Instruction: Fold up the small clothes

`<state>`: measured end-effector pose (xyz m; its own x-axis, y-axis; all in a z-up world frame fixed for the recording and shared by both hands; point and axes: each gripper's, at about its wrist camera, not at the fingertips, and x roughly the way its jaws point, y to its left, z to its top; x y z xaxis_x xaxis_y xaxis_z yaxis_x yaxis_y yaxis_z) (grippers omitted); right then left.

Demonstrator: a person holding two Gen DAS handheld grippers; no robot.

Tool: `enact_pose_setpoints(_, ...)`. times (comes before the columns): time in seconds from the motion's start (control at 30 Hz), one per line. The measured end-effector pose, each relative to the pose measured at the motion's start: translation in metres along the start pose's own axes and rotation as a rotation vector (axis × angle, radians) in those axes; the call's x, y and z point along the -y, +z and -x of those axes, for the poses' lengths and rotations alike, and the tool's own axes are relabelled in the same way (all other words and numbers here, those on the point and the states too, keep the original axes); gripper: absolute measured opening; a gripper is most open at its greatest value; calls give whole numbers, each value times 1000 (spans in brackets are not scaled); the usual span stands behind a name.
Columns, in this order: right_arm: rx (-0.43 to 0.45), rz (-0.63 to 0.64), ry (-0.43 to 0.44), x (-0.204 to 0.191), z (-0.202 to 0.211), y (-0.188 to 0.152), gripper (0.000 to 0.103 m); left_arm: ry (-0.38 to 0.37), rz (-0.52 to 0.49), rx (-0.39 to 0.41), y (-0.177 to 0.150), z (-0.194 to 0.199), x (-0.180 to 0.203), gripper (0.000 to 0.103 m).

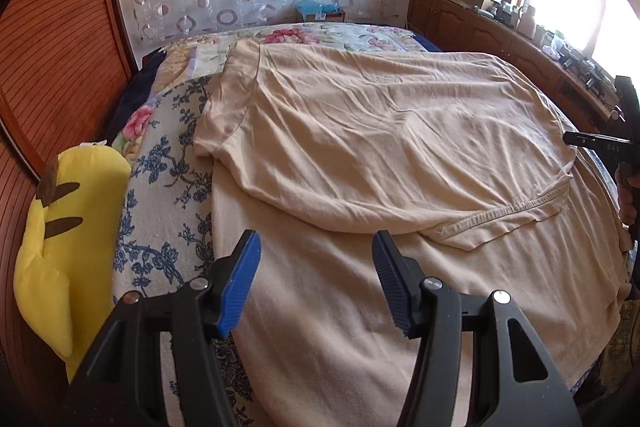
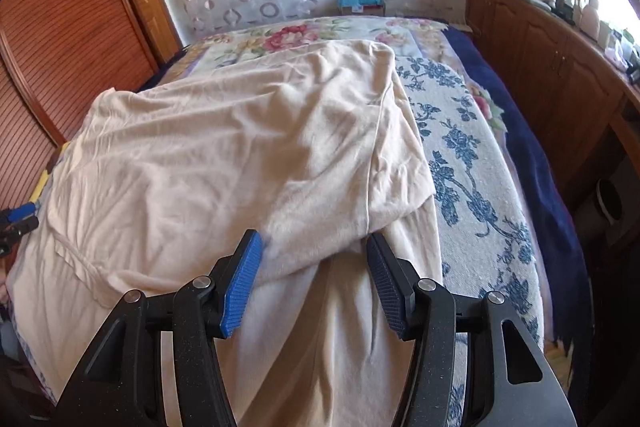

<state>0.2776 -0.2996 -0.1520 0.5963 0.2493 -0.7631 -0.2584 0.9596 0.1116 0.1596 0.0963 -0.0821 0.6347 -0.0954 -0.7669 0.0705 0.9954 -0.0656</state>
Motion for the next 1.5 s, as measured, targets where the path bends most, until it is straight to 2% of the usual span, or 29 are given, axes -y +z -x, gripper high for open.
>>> enact_pose_setpoints(0.13,-5,6,-24,0,-10,4,57,-13,36,-20,-3,-6,-9,57)
enact_pose_setpoints(0.27,27,37,-52,-4,-10,-1,57,-12,57,-29,-2,-9,-16,57)
enact_pose_setpoints(0.47,36,48,-70,-7,-11,-4,57,-22,96,-8,17,-9,-28,57)
enact_pose_setpoints(0.67,35,57,-83,-10,-13,-4,57,-22,146,-32,38,-29,-43,57)
enact_pose_setpoints(0.7,35,57,-83,-10,-12,-4,57,-21,164,-40,41,-33,-47,55)
enact_pose_setpoints(0.73,35,58,-85,-10,-12,-4,57,-20,177,-47,42,-36,-50,49)
enact_pose_setpoints(0.83,35,61,-89,-11,-13,-3,57,-12,205,-59,45,-46,-57,43)
enact_pose_setpoints(0.9,35,60,-87,-12,-13,-3,57,-7,208,-58,46,-49,-60,22)
enact_pose_setpoints(0.93,36,59,-86,-12,-13,-3,57,-2,205,-56,46,-50,-60,4)
enact_pose_setpoints(1.07,35,61,-89,-11,-13,-3,57,-2,171,-46,47,-48,-59,0)
enact_pose_setpoints(1.4,34,46,-79,-10,-12,-5,57,2,115,70,49,-14,-48,0)
enact_pose_setpoints(1.5,18,50,-59,-11,-11,-1,51,-11,117,102,45,-4,-43,0)
